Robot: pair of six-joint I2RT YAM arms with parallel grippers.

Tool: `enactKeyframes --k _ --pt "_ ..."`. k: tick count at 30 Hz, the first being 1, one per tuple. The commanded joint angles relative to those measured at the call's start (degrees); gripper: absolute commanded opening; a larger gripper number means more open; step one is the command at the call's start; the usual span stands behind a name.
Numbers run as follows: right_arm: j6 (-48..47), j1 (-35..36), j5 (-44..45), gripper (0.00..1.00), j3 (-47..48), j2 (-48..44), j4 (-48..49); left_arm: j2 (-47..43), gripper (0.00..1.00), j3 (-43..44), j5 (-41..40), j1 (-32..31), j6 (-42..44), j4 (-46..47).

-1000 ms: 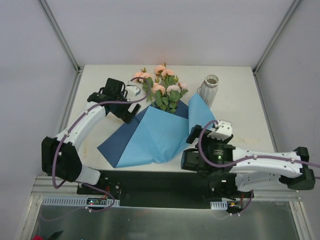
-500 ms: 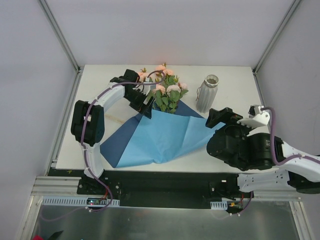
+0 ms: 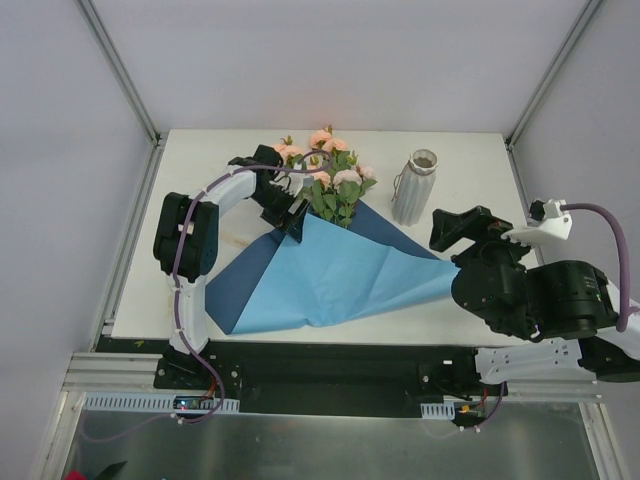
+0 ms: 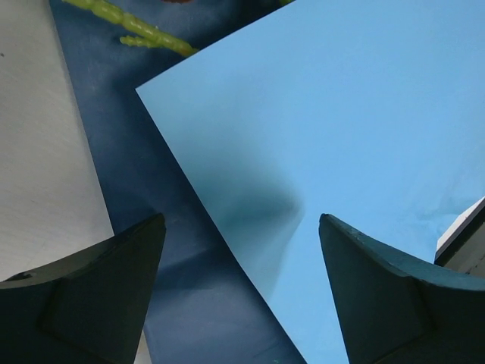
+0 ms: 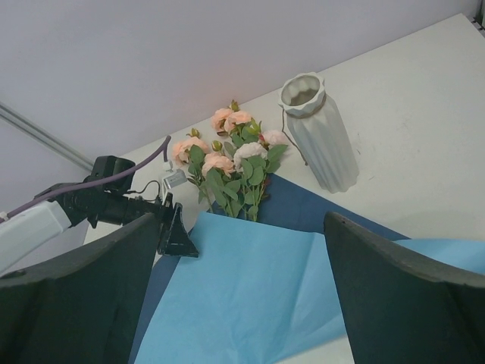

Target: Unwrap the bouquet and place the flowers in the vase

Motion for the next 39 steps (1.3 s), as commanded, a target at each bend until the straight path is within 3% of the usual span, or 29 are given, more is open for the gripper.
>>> enactKeyframes --k 1,2,4,5,12,19,27,30,31,32,33,34,35,37,39 --pt "-1.48 1.00 13.27 0.93 0.57 0.34 -18.87 0.12 0.76 2.29 3.27 -0.72 1.67 -1.54" --pt "-1.31 1.00 13.27 0.93 0.40 0.16 -18.78 -0.32 0.63 2.29 3.90 -0.63 1.59 -1.54" --pt "-0.87 1.00 13.26 0.93 0.13 -0.19 -18.78 -0.76 0.47 2.38 5.39 -0.72 1.24 -1.54" --pt "-0.78 1.00 13.44 0.93 0.13 -0.19 -18.78 -1.03 0.33 2.30 5.74 -0.72 1.15 -1.54" --pt "-0.60 1.00 13.26 0.95 -0.22 -0.10 -18.78 -2.52 0.00 1.94 5.75 -0.98 1.24 -1.81" --pt "-1.48 0.39 13.79 0.95 -0.22 3.40 -18.61 -9.88 0.00 1.94 6.62 -2.91 -0.35 -3.12" --pt "-6.73 -11.12 4.92 0.91 4.52 10.53 -17.65 -27.64 0.00 2.73 10.58 -12.40 2.28 -16.46" --pt "-17.25 -16.21 1.24 0.94 2.95 10.54 -6.18 -31.96 0.00 3.61 12.07 -17.41 4.75 -24.73" --pt "-32.79 -18.05 -4.87 0.95 1.20 9.14 1.36 -33.62 0.00 3.70 12.60 -18.64 6.14 -26.49" --pt "-42.52 -23.55 -10.50 0.95 -5.25 6.95 19.97 -34.24 0.00 3.96 13.82 -21.26 7.03 -28.77" --pt "-47.57 -27.26 -17.17 0.94 -7.75 2.58 27.20 -34.86 0.00 3.96 14.18 -22.59 7.65 -32.36" --pt "-48.58 -31.56 -29.68 0.94 -8.82 1.49 30.40 -36.00 0.00 3.88 14.88 -24.00 9.30 -34.48" --pt "-48.33 -39.78 -34.50 0.94 -8.66 1.39 30.87 -36.53 0.00 3.35 16.19 -26.10 9.84 -35.98" --pt "-50.51 -45.20 -45.38 0.94 -6.38 4.02 30.70 -38.81 0.00 1.86 17.78 -27.87 11.60 -38.37" --pt "-51.84 -48.21 -50.70 0.94 -4.36 7.87 31.23 -40.74 0.04 -1.47 18.67 -30.59 12.92 -38.72"
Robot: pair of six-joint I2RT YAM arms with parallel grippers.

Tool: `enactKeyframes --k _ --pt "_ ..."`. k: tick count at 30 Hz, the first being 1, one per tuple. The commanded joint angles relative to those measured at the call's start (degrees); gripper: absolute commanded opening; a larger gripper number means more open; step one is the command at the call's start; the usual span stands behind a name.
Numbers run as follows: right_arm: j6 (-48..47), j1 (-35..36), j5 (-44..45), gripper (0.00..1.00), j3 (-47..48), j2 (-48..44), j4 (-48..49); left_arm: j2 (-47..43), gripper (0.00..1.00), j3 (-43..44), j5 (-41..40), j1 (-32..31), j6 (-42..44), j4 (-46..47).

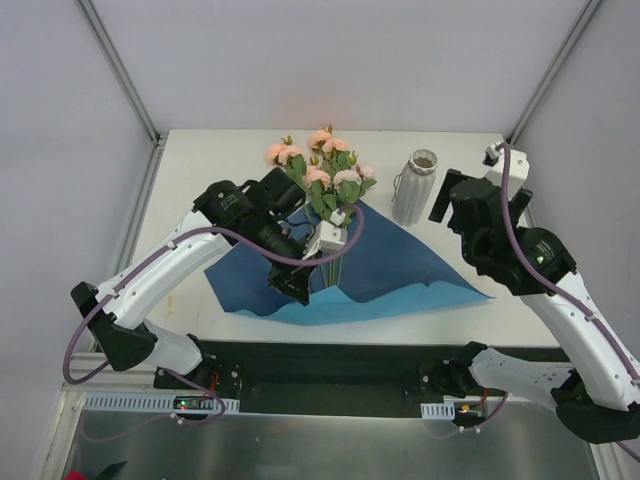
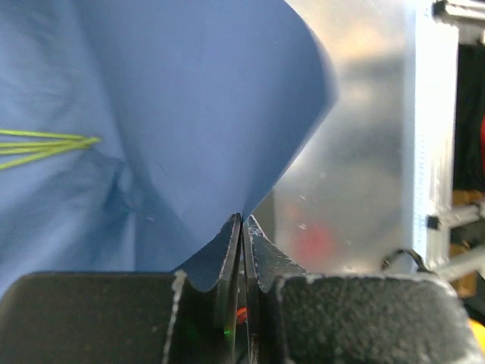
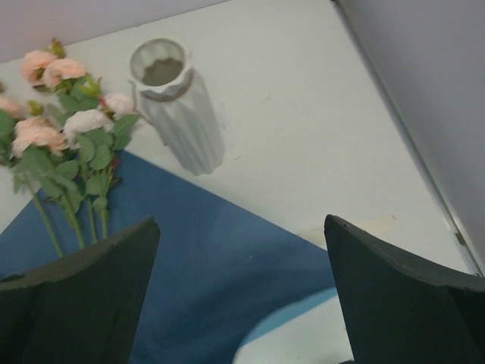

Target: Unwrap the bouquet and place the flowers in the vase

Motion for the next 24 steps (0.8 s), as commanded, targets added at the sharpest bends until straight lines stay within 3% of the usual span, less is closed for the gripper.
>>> enactKeyframes --k 1,6,7,10,11,14,19,22,24 --pt "-12.56 -5.53 -26.18 0.94 4.11 5.01 10.81 -4.73 0.05 -5.24 4.09 -4.26 6.84 -9.10" --pt "-9.77 -5.36 -37.10 0.91 0.87 10.99 12.57 -6.32 0.15 -10.52 3.64 -8.22 12.03 -12.87" --pt "-8.80 -4.57 -40.16 0.90 -3.93 10.82 14.40 -6.93 0.28 -11.05 3.56 -8.49 13.43 -13.93" --pt "-5.72 -0.36 -41.24 0.88 -12.12 8.45 18.18 -7.73 0.46 -11.23 3.12 -9.02 14.85 -14.99" --pt "-5.11 4.01 -40.98 0.87 -17.63 7.66 18.81 -7.73 0.57 -10.18 2.69 -9.02 14.77 -15.08" --pt "-0.72 11.85 -38.88 0.87 -23.90 6.43 17.77 -7.21 0.72 -4.84 -0.12 -9.02 13.54 -15.17" --pt "5.17 18.55 -35.45 0.86 -27.09 1.86 15.31 -6.24 0.75 4.85 -6.19 -6.74 9.59 -12.98" --pt "2.04 17.16 -32.38 0.88 -22.10 3.95 12.50 -6.32 0.75 5.48 -6.73 1.41 5.82 -6.93" --pt "-1.13 14.61 -33.33 0.89 -15.97 8.34 12.23 -5.28 0.74 2.67 -6.89 11.52 1.53 -2.36"
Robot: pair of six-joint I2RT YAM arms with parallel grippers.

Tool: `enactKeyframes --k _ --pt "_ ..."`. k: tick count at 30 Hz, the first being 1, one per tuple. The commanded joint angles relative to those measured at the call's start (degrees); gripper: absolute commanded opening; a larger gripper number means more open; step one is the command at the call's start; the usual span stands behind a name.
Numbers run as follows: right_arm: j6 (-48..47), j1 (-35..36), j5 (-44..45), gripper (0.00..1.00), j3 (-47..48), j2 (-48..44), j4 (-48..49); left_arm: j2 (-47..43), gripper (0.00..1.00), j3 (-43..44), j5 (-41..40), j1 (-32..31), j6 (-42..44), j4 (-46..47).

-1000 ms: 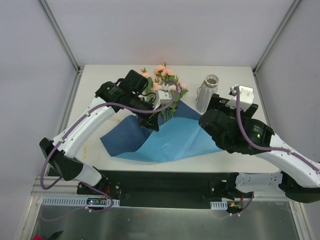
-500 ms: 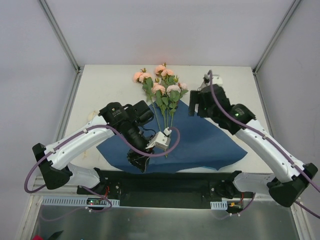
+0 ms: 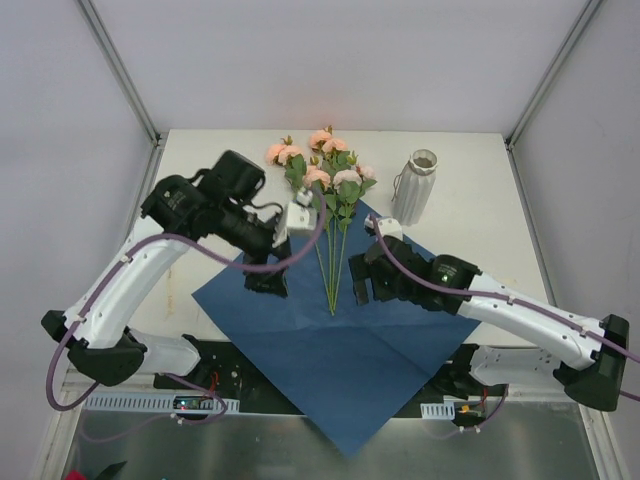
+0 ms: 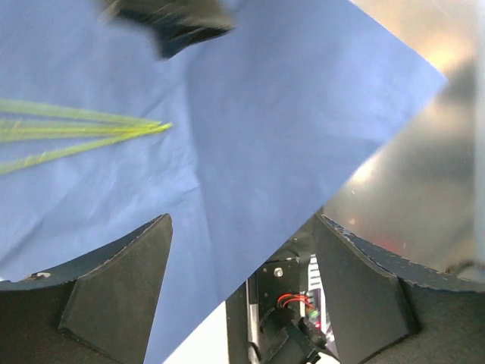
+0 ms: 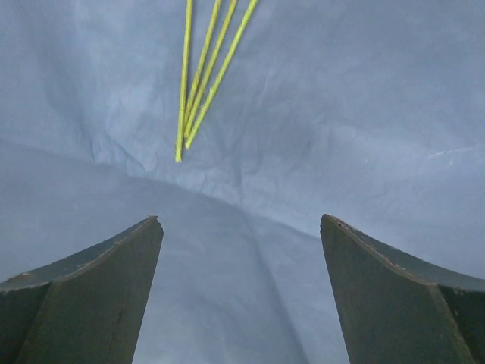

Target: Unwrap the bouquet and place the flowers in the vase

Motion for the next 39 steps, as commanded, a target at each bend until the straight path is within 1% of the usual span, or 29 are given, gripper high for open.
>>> enactKeyframes --k 1,2,3,4,5,6,7,8,10,12,13,14,17,25,29,32,36,37,39 --pt "-3.54 -6.22 1.64 0.85 12.21 6.05 -1.15 1.92 0.73 -3.39 -4.22 15.95 -9.20 9.09" --pt "-6.43 -7.73 0.93 0.81 14.15 8.25 -0.89 2.97 0.72 -6.27 -6.24 18.59 -11.05 11.15" --pt "-7.67 -9.14 0.49 0.79 15.82 12.80 -0.37 5.94 0.70 -7.26 -9.57 23.23 -13.25 12.21" --pt "-8.99 -11.76 -0.99 0.77 18.80 15.02 1.73 7.62 0.67 -8.05 -11.08 24.84 -14.05 12.66" --pt "-10.31 -13.09 -1.88 0.72 19.96 19.39 2.97 9.03 0.65 -9.97 -12.14 26.34 -14.75 12.92" --pt "-11.02 -14.24 -2.76 0.70 21.19 21.52 4.28 10.96 0.63 -11.30 -13.46 29.22 -15.46 13.45" --pt "-11.55 -15.99 -3.64 0.68 23.20 23.63 6.38 11.50 0.62 -12.79 -13.73 30.47 -15.64 14.24" --pt "-12.08 -16.79 -3.64 0.68 24.44 28.00 7.19 11.68 0.62 -15.59 -13.39 32.05 -15.82 16.33" --pt "-13.31 -18.63 -4.43 0.66 26.29 31.98 9.12 11.59 0.62 -17.72 -13.29 35.38 -16.26 18.10" --pt "-13.92 -19.52 -4.70 0.65 28.40 37.00 10.27 11.24 0.62 -19.57 -14.43 36.81 -17.13 20.39" --pt "-14.01 -20.48 -5.31 0.61 29.10 38.40 11.14 10.98 0.62 -20.27 -16.00 37.77 -17.40 21.09" --pt "-13.84 -20.92 -5.05 0.59 30.07 41.03 11.33 10.72 0.62 -20.54 -16.63 38.13 -17.75 21.80" --pt "-13.66 -22.15 -5.93 0.59 31.13 44.64 12.38 9.49 0.63 -20.63 -19.53 38.39 -18.89 21.80" --pt "-12.79 -23.91 -7.95 0.59 33.33 50.81 14.22 6.94 0.67 -20.98 -22.70 38.48 -20.04 21.89" --pt "-12.08 -24.27 -9.00 0.55 33.68 53.44 15.72 5.71 0.67 -21.51 -23.58 38.48 -19.68 21.89" --pt "-11.73 -24.35 -8.13 0.52 34.64 55.55 15.55 5.09 0.67 -21.86 -24.10 38.57 -19.25 21.80" --pt "-11.03 -24.62 -7.78 0.45 35.09 56.79 15.98 4.65 0.67 -21.95 -24.54 38.48 -19.33 21.80" --pt "-10.68 -24.71 -7.43 0.40 35.35 56.87 16.07 4.65 0.67 -21.86 -24.54 38.57 -19.33 21.89" --pt "-10.33 -24.71 -7.16 0.33 35.79 57.49 16.07 4.65 0.67 -21.86 -24.72 38.48 -19.24 21.80"
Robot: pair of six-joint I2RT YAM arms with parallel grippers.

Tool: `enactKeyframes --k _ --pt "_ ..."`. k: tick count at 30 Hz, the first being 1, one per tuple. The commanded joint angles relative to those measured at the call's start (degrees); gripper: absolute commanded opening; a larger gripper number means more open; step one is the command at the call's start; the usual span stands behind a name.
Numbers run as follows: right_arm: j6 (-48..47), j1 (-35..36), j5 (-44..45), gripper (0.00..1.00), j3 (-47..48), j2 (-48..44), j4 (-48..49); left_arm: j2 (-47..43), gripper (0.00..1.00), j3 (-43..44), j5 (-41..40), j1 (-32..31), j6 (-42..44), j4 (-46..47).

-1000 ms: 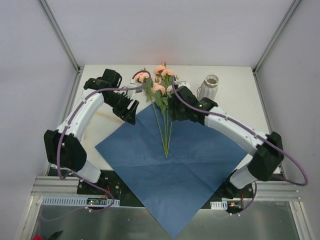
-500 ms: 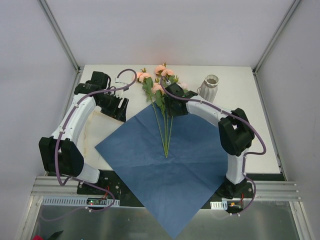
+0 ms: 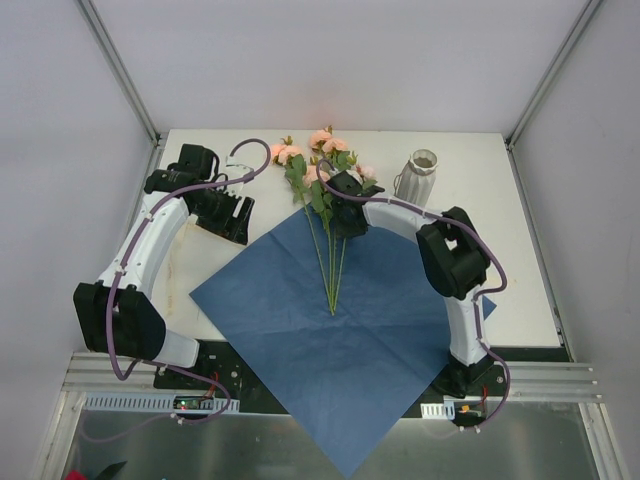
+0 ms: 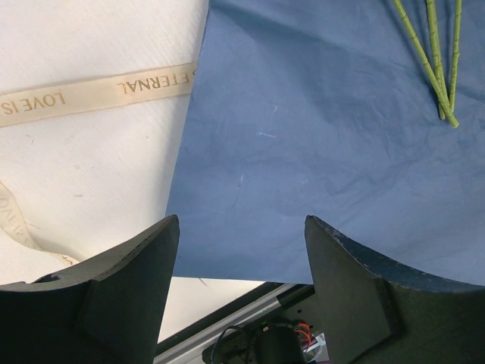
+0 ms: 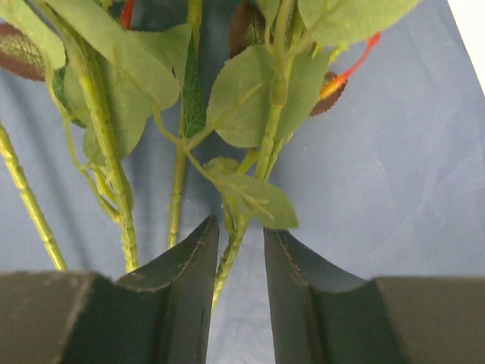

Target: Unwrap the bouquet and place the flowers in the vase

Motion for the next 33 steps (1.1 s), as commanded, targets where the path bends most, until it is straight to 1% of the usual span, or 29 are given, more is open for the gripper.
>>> enactKeyframes --k 1,3,5,6,7,8,10,12,16,19,24,27,28,30,31,32,33 --pt "2.13 -0.34 0.95 0.27 3.31 0.53 0.95 -1.73 0.67 -0.24 -1.51 0.08 -0.45 -0.05" --pt "2.66 -0.34 0.86 0.24 3.05 0.71 1.47 -1.91 0.67 -0.24 -1.51 0.08 -0.45 -0.05" --pt "3.19 -0.25 0.60 0.17 2.96 0.80 2.00 -2.17 0.67 -0.51 -1.59 0.08 -0.36 -0.14" --pt "3.37 -0.16 0.51 0.13 2.70 0.62 2.18 -2.26 0.67 -0.68 -1.60 0.08 -0.19 -0.14" --pt "3.80 -0.25 0.69 0.05 1.91 0.27 2.79 -2.43 0.67 -0.94 -1.77 0.08 -0.01 -0.05" --pt "4.16 -0.25 0.77 0.01 1.55 -0.86 3.06 -2.52 0.67 -0.95 -2.03 0.08 0.08 -0.05" --pt "4.16 0.01 1.74 0.01 -0.28 -2.80 4.28 -2.26 0.67 -1.12 -2.56 0.08 0.43 0.03" --pt "4.51 0.10 3.23 0.01 -1.43 -6.75 4.90 -1.91 0.67 -0.86 -3.00 0.08 0.52 -0.05" --pt "4.07 0.02 5.52 0.01 -3.02 -14.74 5.17 -1.38 0.67 1.59 -1.07 0.61 0.08 -1.28" --pt "2.67 0.02 6.40 0.01 -2.93 -21.68 5.25 -1.38 0.68 3.35 -0.81 0.78 -0.27 -1.72" --pt "-0.75 0.10 5.17 0.01 -0.12 -27.85 6.65 -0.33 0.68 4.59 -0.72 1.40 -1.41 -2.08" --pt "-7.16 0.19 6.74 0.01 0.93 -32.50 12.97 -0.24 0.68 4.77 -0.63 1.84 -2.12 -2.16" --pt "-12.66 0.10 7.80 0.01 1.37 -34.25 14.90 -0.33 0.68 4.85 -0.54 2.01 -2.29 -2.08" --pt "-18.39 -0.25 9.47 0.01 2.86 -35.41 21.31 -0.50 0.69 4.85 -0.37 2.28 -2.64 -2.16" --pt "-23.39 -0.42 9.82 0.01 3.04 -36.29 23.95 -0.50 0.70 4.94 -0.37 2.36 -2.73 -2.08" --pt "-26.05 -1.29 10.09 0.01 3.13 -36.56 28.94 -0.76 0.70 5.12 -0.54 2.54 -2.73 -2.16" --pt "-27.99 -1.83 10.70 0.01 4.79 -36.73 30.03 -0.77 0.70 5.21 -0.45 2.63 -2.82 -2.08"
